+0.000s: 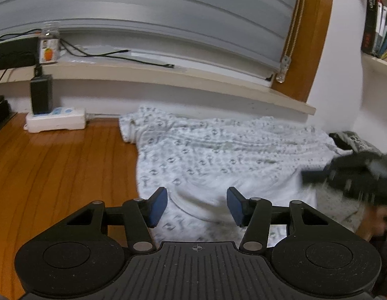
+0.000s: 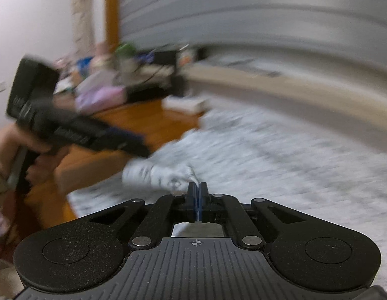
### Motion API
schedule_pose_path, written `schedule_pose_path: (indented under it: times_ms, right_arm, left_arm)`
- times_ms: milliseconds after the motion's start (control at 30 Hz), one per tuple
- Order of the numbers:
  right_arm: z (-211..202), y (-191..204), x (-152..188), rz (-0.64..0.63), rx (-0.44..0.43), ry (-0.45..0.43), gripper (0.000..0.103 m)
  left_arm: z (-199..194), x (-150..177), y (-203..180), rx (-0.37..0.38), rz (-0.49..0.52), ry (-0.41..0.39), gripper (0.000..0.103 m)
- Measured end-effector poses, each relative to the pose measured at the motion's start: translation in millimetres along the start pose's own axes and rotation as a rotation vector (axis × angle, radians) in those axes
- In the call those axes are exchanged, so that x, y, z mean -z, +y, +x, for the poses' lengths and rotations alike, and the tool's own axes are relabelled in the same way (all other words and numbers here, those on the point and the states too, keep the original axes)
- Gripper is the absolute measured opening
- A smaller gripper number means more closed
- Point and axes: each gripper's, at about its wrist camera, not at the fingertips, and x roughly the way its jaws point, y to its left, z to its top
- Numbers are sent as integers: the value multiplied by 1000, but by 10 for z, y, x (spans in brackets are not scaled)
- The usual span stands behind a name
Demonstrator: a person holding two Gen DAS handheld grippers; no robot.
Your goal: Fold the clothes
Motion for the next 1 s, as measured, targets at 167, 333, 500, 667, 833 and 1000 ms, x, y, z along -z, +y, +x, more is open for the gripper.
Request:
schedule_pose_path:
  times_ms: [167, 333, 500, 667, 833, 1000]
  right_arm:
    - [-798, -735, 34, 44, 244, -63, 2]
    - [-2054, -1543, 280, 123, 594, -98, 2]
    - [-3611, -1930, 597, 275, 1033, -185, 2]
    - [-3834, -2065, 954, 308, 1210, -75, 8]
    - [-3265, -2002, 1029, 303, 1037, -37, 9]
    - [-2529, -1817, 1028, 286, 762, 1, 15]
  left_arm:
    - [122, -57, -146, 26, 33, 9, 56]
    - [345, -101, -334, 54, 70, 35, 56]
    - [602, -129, -557, 93, 100, 71, 57]
    - [709, -133, -772, 114, 144, 83, 57]
    - [661, -101, -855, 113, 173, 90, 57]
    - [600, -47, -794, 88, 183, 109, 57]
